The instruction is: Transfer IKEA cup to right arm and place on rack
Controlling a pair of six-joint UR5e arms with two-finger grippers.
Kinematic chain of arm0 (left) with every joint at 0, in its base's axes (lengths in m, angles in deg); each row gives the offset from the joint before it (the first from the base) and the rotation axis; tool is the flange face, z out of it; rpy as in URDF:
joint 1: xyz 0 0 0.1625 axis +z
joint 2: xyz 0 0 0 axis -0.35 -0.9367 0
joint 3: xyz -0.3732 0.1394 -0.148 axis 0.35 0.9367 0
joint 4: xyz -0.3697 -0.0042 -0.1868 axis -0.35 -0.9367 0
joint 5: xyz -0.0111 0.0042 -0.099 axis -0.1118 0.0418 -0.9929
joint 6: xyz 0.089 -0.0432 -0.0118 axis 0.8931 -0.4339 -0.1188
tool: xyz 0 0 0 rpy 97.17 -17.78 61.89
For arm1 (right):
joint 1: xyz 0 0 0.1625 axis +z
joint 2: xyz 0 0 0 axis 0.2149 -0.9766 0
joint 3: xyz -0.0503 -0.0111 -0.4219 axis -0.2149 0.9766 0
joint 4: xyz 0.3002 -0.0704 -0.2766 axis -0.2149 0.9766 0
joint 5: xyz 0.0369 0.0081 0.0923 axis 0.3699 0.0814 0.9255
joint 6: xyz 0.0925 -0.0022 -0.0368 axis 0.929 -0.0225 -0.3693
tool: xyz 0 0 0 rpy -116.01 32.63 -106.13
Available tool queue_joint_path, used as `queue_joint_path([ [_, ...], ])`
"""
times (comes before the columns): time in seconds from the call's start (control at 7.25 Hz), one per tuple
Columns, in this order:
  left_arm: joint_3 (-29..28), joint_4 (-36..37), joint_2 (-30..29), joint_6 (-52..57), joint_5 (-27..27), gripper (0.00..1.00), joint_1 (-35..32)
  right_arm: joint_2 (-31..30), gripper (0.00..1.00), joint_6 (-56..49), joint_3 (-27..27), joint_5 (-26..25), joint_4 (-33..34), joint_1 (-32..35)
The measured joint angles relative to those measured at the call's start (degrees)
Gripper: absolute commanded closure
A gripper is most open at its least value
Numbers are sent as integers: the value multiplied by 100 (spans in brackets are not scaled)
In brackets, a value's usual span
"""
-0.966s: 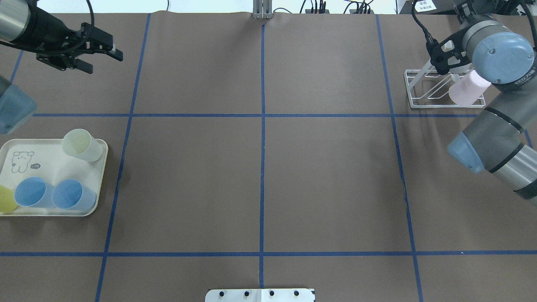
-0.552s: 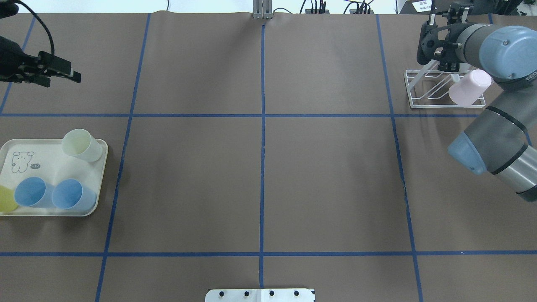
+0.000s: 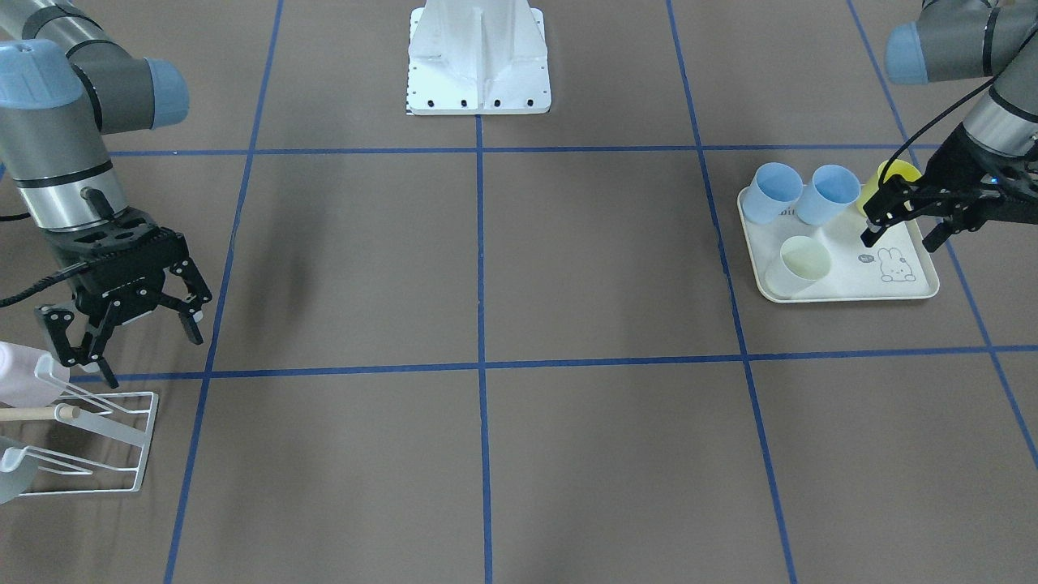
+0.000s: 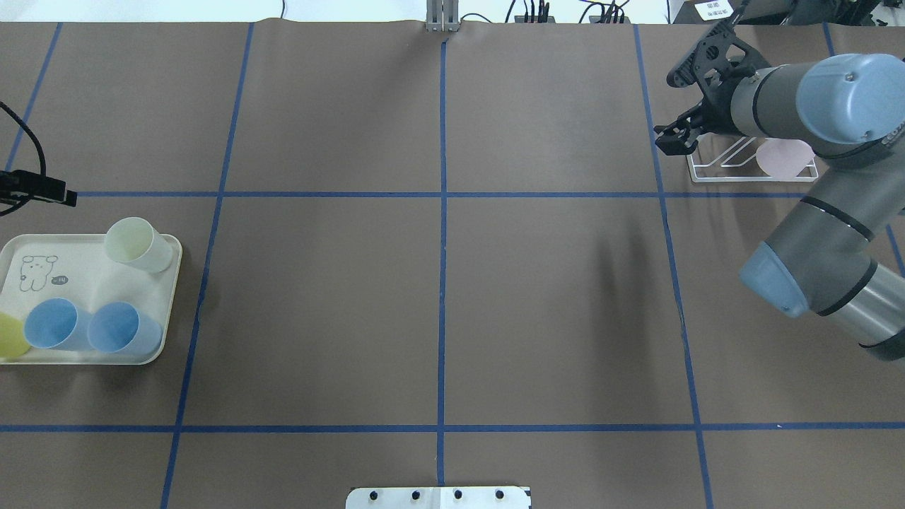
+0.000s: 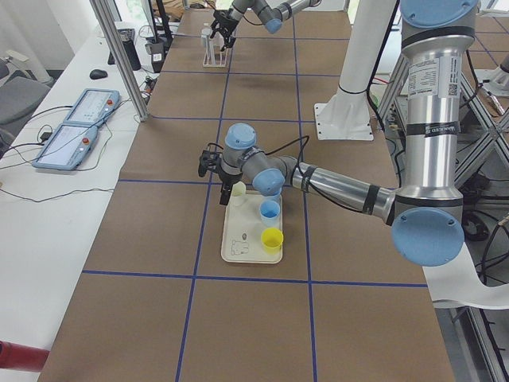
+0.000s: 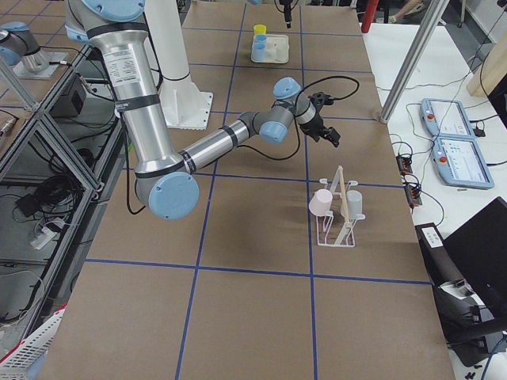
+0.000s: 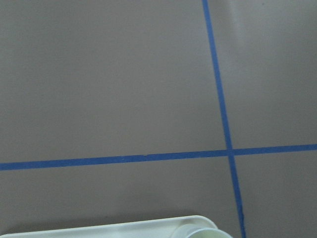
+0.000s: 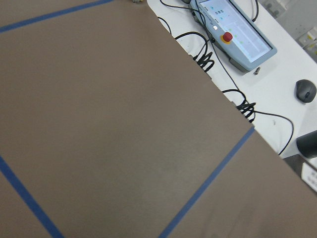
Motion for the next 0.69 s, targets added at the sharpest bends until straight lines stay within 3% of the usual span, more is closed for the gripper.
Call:
queue_joint_path([
  [0.28, 5, -7, 154, -334, 345, 0, 508, 303, 0, 533, -244, 1199, 887, -72],
  [0.41, -17, -7, 112, -580, 427, 2, 713, 498, 0, 590, -374, 1405, 1388, -76],
  [0.69, -109, -1, -42, -802, 506, 50, 926, 687, 0, 619, -452, 1445, 1800, -82],
])
